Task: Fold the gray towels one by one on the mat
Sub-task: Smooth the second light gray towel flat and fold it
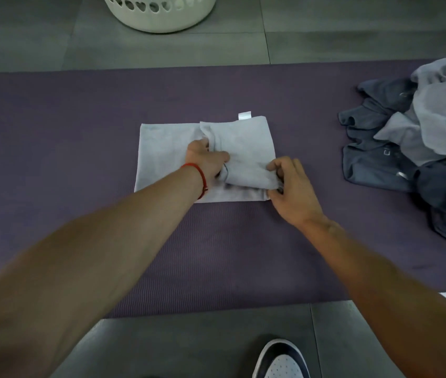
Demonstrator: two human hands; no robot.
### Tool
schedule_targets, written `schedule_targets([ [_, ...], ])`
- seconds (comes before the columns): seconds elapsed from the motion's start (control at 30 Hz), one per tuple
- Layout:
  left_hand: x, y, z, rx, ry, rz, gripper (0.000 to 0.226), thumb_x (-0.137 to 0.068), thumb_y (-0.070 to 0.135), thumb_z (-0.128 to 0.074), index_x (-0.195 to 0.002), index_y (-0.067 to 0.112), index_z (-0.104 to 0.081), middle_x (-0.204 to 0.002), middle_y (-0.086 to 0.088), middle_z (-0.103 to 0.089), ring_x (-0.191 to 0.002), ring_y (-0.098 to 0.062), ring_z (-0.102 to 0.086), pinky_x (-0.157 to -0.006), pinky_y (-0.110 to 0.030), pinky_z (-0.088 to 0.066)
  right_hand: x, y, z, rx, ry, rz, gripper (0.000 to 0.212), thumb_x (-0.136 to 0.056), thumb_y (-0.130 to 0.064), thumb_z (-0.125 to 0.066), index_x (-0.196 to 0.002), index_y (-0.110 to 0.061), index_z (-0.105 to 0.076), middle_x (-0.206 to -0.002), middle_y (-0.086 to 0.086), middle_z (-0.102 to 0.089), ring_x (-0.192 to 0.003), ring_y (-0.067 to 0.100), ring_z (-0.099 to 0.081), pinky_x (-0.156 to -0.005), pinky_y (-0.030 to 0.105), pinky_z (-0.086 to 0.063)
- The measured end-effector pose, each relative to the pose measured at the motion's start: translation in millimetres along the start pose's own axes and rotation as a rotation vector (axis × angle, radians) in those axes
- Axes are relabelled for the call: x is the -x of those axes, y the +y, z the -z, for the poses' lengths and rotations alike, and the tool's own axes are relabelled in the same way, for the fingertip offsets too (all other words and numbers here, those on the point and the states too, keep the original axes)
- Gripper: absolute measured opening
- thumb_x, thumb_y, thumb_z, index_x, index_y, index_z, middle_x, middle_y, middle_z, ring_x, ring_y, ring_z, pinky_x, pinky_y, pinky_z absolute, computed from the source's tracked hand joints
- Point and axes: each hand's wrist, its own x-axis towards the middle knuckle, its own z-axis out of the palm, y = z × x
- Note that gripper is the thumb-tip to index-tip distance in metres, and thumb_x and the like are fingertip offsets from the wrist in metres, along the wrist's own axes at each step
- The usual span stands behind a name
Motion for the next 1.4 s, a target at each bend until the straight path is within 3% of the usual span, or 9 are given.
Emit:
schedule_targets([
  [0.2,2.9,-18.3,-4.5,-0.286,0.010,-0.179,0.032,-0.084,0.007,-0.066,-0.114,0.012,-0.061,-0.097,0.002,-0.066,-0.087,-0.014,-0.065,-0.062,-0.007,-0.048,-5.4,6.1,1.9,0.041,-0.174,-0.091,0.040,-0.079,-0.013,-0.073,-0.110,-0.026,-0.051,-0.114,-0.005,-0.039,-0.101,0.014,-0.049,-0.090,0.031,-0.051],
  [0.33,8.6,-23.7,-3.4,-0.474,0.212,-0.455,0.067,-0.087,0.010,-0.065,-0.147,0.014,-0.036,-0.128,-0.007,-0.045,-0.104,-0.019,-0.050,-0.088,-0.027,-0.046,-42.0,-11.5,9.1,-0.113,-0.173,-0.314,0.038,-0.079,-0.047,-0.060,-0.109,-0.026,-0.051,-0.117,-0.002,-0.051,-0.098,0.012,-0.057,-0.087,0.033,-0.050],
  [0.5,37.6,-55.8,-2.0,-1.198,0.157,-0.975,0.041,-0.095,0.037,-0.041,-0.122,0.015,-0.062,-0.119,-0.008,-0.057,-0.108,-0.031,-0.052,-0.097,-0.050,-0.037,-77.2,-20.5,3.6,-0.101,-0.155,-0.507,0.059,-0.072,-0.039,-0.077,-0.117,-0.010,-0.052,-0.109,0.003,-0.064,-0.089,0.019,-0.066,-0.071,0.031,-0.054],
  [0.63,60.0,-65.2,-15.1,-1.295,0.032,-0.765,0.080,-0.077,0.060,-0.054,-0.141,0.014,-0.041,-0.132,-0.010,-0.049,-0.125,-0.034,-0.045,-0.114,-0.062,-0.018,-73.4,-28.1,4.2,-0.406,-0.173,-0.720,0.037,-0.075,-0.023,-0.081,-0.104,-0.004,-0.067,-0.097,0.013,-0.074,-0.079,0.024,-0.073,-0.067,0.042,-0.064],
  [0.77,79.8,-70.4,-23.4,-1.187,0.116,-0.712,0.047,-0.083,0.046,-0.052,-0.118,0.015,-0.054,-0.114,-0.008,-0.059,-0.116,-0.036,-0.053,-0.114,-0.065,-0.019,-29.7,-34.7,12.8,-0.612,-0.183,-0.875,0.026,-0.089,-0.009,-0.072,-0.111,0.001,-0.063,-0.092,0.015,-0.070,-0.070,0.022,-0.069,-0.053,0.030,-0.060],
  [0.93,106.0,-98.4,-8.0,-1.029,0.145,-1.104,0.024,-0.086,0.027,-0.055,-0.104,0.017,-0.068,-0.107,-0.004,-0.068,-0.109,-0.034,-0.060,-0.111,-0.058,-0.032,36.4,-18.4,35.8,-0.662,-0.334,-0.973,0.033,-0.083,-0.021,-0.079,-0.111,-0.009,-0.066,-0.099,0.014,-0.075,-0.076,0.026,-0.075,-0.064,0.035,-0.060],
  [1.07,125.6,-101.9,28.2,-1.036,-0.052,-1.291,0.029,-0.080,0.017,-0.060,-0.109,0.021,-0.065,-0.116,0.009,-0.066,-0.109,-0.028,-0.054,-0.092,-0.047,-0.036,53.0,-6.6,39.5,-0.749,-0.117,-0.917,0.062,-0.075,-0.031,-0.086,-0.128,-0.015,-0.056,-0.119,0.012,-0.070,-0.093,0.030,-0.075,-0.073,0.046,-0.062],
  [1.27,133.9,-104.0,115.1,-0.829,-0.582,-0.841,0.061,-0.091,0.014,-0.066,-0.148,0.021,-0.044,-0.128,0.001,-0.062,-0.115,-0.017,-0.057,-0.099,-0.030,-0.046,64.6,-31.4,44.5,-0.706,-0.530,-0.761,0.050,-0.086,-0.005,-0.074,-0.126,-0.027,-0.055,-0.117,0.007,-0.065,-0.093,0.020,-0.066,-0.070,0.035,-0.059],
  [1.4,154.5,-106.1,144.7,-0.472,-0.425,-0.559,0.036,-0.092,0.017,-0.068,-0.126,0.027,-0.059,-0.109,0.009,-0.071,-0.101,-0.009,-0.067,-0.085,-0.019,-0.051,49.7,-66.5,56.7,-0.670,-0.756,-0.585,0.018,-0.092,-0.013,-0.068,-0.108,-0.019,-0.063,-0.103,0.009,-0.063,-0.079,0.024,-0.065,-0.067,0.032,-0.058],
])
